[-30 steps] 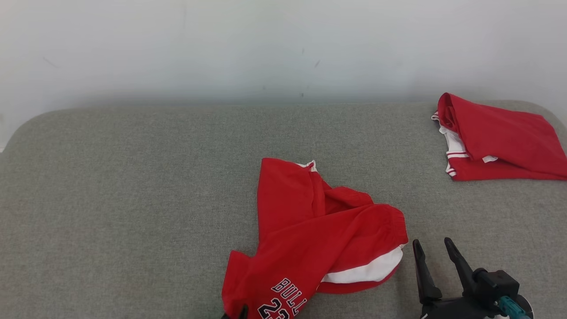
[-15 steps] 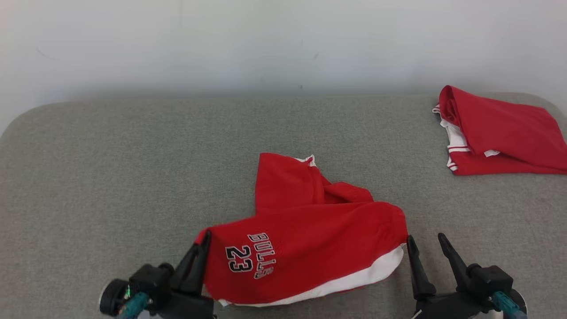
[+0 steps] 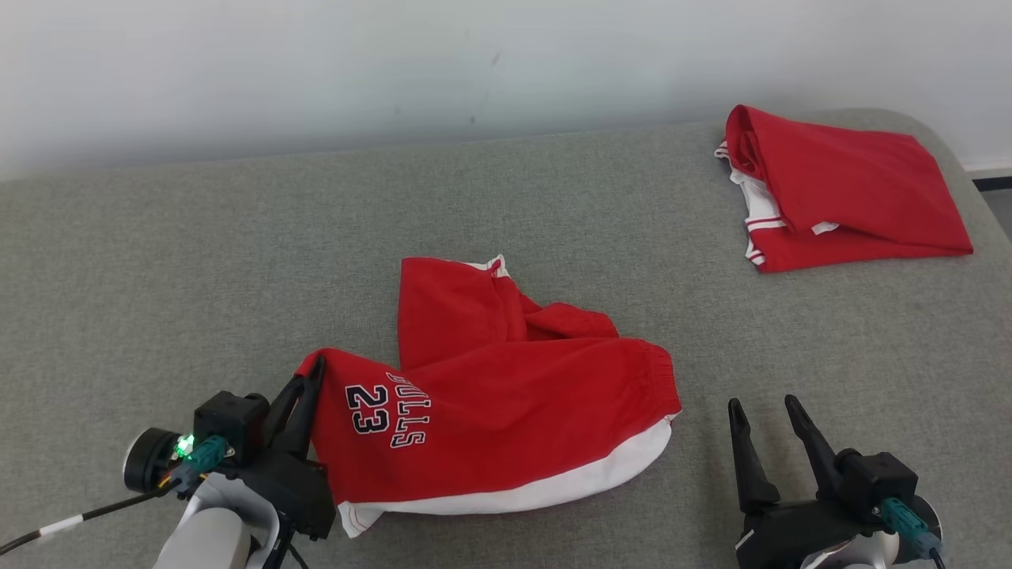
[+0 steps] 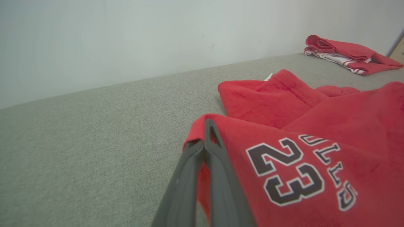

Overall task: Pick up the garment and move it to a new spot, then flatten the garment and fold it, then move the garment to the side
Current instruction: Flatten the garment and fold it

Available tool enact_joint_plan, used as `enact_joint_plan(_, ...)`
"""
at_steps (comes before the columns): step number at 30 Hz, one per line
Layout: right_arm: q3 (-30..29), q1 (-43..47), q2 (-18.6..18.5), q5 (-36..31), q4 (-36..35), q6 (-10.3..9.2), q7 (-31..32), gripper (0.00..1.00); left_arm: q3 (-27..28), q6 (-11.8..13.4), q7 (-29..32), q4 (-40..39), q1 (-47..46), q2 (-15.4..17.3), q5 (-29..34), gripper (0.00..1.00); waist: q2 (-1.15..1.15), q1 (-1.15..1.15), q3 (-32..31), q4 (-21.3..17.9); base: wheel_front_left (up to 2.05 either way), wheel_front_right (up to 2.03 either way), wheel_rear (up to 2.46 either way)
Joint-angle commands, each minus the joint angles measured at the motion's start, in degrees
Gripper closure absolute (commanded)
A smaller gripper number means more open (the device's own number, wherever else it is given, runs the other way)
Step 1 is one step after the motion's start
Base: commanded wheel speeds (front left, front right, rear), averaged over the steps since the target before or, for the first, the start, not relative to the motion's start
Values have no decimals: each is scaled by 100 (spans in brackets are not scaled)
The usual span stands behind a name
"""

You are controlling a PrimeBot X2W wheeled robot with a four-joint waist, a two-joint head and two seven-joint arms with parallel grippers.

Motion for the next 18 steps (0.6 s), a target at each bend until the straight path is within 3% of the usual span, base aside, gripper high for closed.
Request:
enact_joint_plan(1, -12, 44, 19, 27, -4, -16, -6, 0, 18, 9, -17, 8, -70, 13, -29, 54, -1, -1, 9, -16, 0, 0, 0)
enact_joint_plan(2, -36, 73, 22, 24, 1, -16, -5, 0, 39, 9, -18, 16, -56, -14, -8, 0, -1, -1, -20, 2, 0, 0, 0)
enact_joint_plan(8, -52, 193, 22, -24, -47, -16, -5, 0, 272, 8, -16, -172, 354, -159, 64, 0, -1, -1, -165, 191, 0, 0, 0)
enact_joint_plan(18, -36, 431, -86, -16, -122, -16, -6, 0, 863, 11, -16, -1123, 1588, -502, 217, 0, -1, -1, -383, 518, 0, 0, 0)
